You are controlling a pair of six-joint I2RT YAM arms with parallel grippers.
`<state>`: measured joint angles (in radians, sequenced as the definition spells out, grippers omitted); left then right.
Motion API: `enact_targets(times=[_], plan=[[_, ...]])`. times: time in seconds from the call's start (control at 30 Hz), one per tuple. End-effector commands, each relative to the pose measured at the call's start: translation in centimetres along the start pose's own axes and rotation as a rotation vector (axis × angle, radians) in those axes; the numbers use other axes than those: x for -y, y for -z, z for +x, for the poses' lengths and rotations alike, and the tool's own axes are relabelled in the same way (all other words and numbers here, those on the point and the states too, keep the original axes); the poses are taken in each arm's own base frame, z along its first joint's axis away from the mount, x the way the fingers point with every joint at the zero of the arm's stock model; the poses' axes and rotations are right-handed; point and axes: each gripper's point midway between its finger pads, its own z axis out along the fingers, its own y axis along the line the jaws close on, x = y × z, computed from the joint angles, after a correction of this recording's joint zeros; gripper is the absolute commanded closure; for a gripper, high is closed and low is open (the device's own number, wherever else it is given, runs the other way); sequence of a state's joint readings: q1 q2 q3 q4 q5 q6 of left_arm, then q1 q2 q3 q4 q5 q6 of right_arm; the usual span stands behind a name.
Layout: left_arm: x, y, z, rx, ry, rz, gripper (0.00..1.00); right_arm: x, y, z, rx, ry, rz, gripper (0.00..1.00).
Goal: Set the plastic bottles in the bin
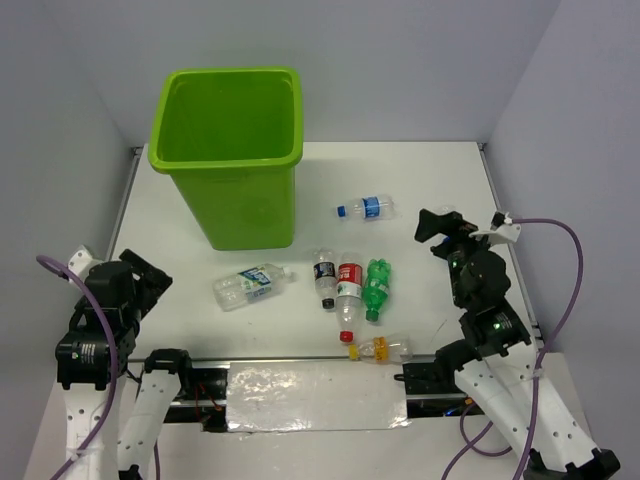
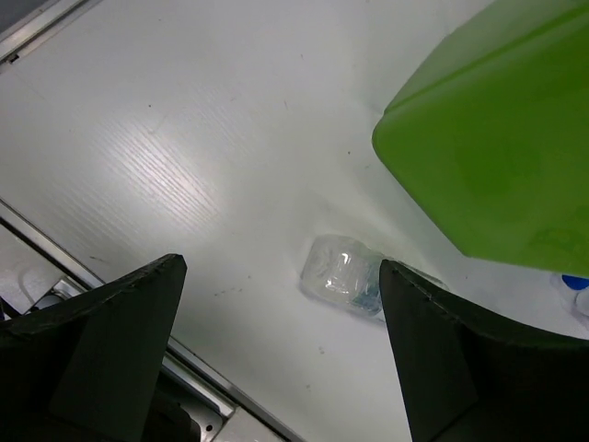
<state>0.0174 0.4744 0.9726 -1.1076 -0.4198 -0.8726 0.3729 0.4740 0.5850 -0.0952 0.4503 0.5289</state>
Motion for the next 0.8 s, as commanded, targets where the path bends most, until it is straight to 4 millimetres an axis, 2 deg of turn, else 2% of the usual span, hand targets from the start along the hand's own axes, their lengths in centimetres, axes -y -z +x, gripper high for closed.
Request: enact_targets(times=[0.0, 0.07, 0.1, 0.13, 0.17, 0.2, 0.23, 0.27, 0.3, 0.33, 0.43, 0.47, 0.53, 0.57, 0.63, 0.7, 0.73, 0.77], plan=[[0.5, 0.4, 0.3, -0.024, -0.052, 0.044, 0.01, 0.8, 0.2, -0.1, -0.018, 0.09, 0.031, 0.0], [1.1, 0.7, 0.7, -0.046, -0.019, 0.076, 0.01, 2.4, -0.3, 0.5, -0.04, 0.168, 0.112, 0.0], [2.5, 0.7, 0.1, -0.027, -0.01, 0.136, 0.01, 2.6, -0.4, -0.6, -0.037, 0.183, 0.163, 0.0], [3.2, 0.7, 0.3, -0.028, -0.017, 0.187, 0.01, 5.4, 0.2, -0.4, -0.07, 0.237, 0.317, 0.0], [3.5, 0.6, 0.1, -0.012, -0.007, 0.203, 0.01, 6.9, -0.3, 0.6, -0.127, 0.294, 0.423, 0.0], [4.0, 0.7, -0.5, 0.016, 0.018, 0.227, 0.01, 7.4, -0.2, -0.9, -0.116, 0.3, 0.508, 0.0], [3.9, 0.4, -0.6, 0.029, 0.027, 0.216, 0.01, 10.0, 0.3, -0.2, -0.168, 0.387, 0.665, 0.0], [3.9, 0.3, -0.8, 0.037, 0.034, 0.211, 0.01, 10.7, 0.3, -0.3, -0.191, 0.421, 0.714, 0.0], [4.1, 0.2, -1.2, 0.05, 0.042, 0.212, 0.01, 10.9, -0.2, -0.7, -0.219, 0.449, 0.733, 0.0], [4.2, 0.0, -1.5, 0.062, 0.046, 0.212, 0.01, 12.1, -1.1, 0.2, -0.31, 0.481, 0.744, 0.0], [5.4, -0.4, -2.2, 0.091, 0.067, 0.248, 0.01, 14.2, -3.9, 1.6, -0.399, 0.469, 0.695, 0.0], [5.7, -0.5, -2.3, 0.094, 0.071, 0.258, 0.01, 14.0, -4.5, 2.8, -0.471, 0.491, 0.62, 0.0], [6.3, -0.8, -2.9, 0.112, 0.066, 0.269, 0.01, 14.9, -5.9, 4.0, -0.516, 0.522, 0.587, 0.0], [6.3, -1.1, -3.1, 0.12, 0.073, 0.26, 0.01, 15.6, -6.3, 4.2, -0.536, 0.536, 0.57, 0.0], [6.3, -2.0, -3.0, 0.12, 0.072, 0.234, 0.01, 15.8, -7.6, 6.8, -0.625, 0.571, 0.472, 0.0], [6.8, -2.8, -2.7, 0.107, 0.058, 0.24, 0.01, 16.4, -8.3, 7.8, -0.658, 0.585, 0.459, 0.0], [7.0, -3.0, -2.7, 0.107, 0.053, 0.241, 0.01, 17.4, -8.5, 8.7, -0.693, 0.585, 0.481, 0.0], [7.1, -3.2, -2.7, 0.106, 0.05, 0.238, 0.01, 18.3, -8.6, 8.8, -0.702, 0.574, 0.511, 0.0]])
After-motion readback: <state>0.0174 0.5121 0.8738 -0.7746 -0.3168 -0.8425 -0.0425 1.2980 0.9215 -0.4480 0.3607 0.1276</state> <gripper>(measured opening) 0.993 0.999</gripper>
